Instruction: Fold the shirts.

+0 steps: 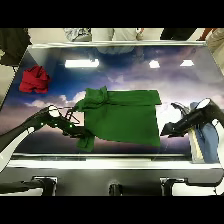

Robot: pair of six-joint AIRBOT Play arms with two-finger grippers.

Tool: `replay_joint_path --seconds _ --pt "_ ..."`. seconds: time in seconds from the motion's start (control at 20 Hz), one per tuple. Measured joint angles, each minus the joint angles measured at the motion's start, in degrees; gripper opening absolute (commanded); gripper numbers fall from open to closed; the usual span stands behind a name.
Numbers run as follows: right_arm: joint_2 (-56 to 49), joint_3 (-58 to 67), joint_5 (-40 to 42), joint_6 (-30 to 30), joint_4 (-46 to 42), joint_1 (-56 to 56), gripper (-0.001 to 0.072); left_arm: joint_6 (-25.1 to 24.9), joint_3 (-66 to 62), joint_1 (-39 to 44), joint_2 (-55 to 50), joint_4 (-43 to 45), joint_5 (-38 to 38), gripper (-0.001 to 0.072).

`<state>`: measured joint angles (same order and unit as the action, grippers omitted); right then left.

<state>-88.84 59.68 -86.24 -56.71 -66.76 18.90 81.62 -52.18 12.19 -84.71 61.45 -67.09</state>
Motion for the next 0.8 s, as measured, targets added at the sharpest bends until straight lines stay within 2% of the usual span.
replay_joint_path --seconds 0.1,0.15,0.2,0.25,0.3,0.45,0.55,0.7,0.8 --pt "0.22 -2.56 1.70 0.20 1.29 -2.25 0.0640 -0.04 0.11 0.20 0.42 0.09 0.35 0.0028" --pt "0.24 -3.28 2.40 -0.02 1.92 -3.58 0.0527 -0.04 0.24 0.26 0.79 0.20 0.61 0.0028" --pt "0.24 -4.00 4.20 -0.57 2.36 -5.11 0.0367 -0.13 0.31 0.37 1.25 0.63 0.90 0.0028" --pt "0.22 -4.44 5.77 -1.31 2.32 -6.43 0.0107 -0.22 0.31 0.39 1.75 1.49 1.14 0.0028" --pt "0.11 -4.92 7.58 -2.25 2.29 -7.85 0.0040 -0.22 0.20 0.26 2.27 2.43 1.20 0.0026" --pt "1.14 -4.26 9.18 -3.10 1.81 -10.49 0.0039 0.09 -2.43 -0.61 5.01 6.64 -0.59 0.0025" --pt "4.68 -0.83 9.03 -2.05 0.85 -10.99 0.0039 1.16 -7.56 -1.55 8.85 13.07 -1.99 0.0025" --pt "13.99 10.25 11.98 1.95 -0.11 -11.61 0.0040 1.92 -21.94 -2.05 16.33 21.05 -3.26 0.0026" --pt "21.68 20.24 17.20 3.89 -0.76 -11.74 0.0040 2.21 -35.41 -2.23 20.90 25.24 -3.41 0.0026"
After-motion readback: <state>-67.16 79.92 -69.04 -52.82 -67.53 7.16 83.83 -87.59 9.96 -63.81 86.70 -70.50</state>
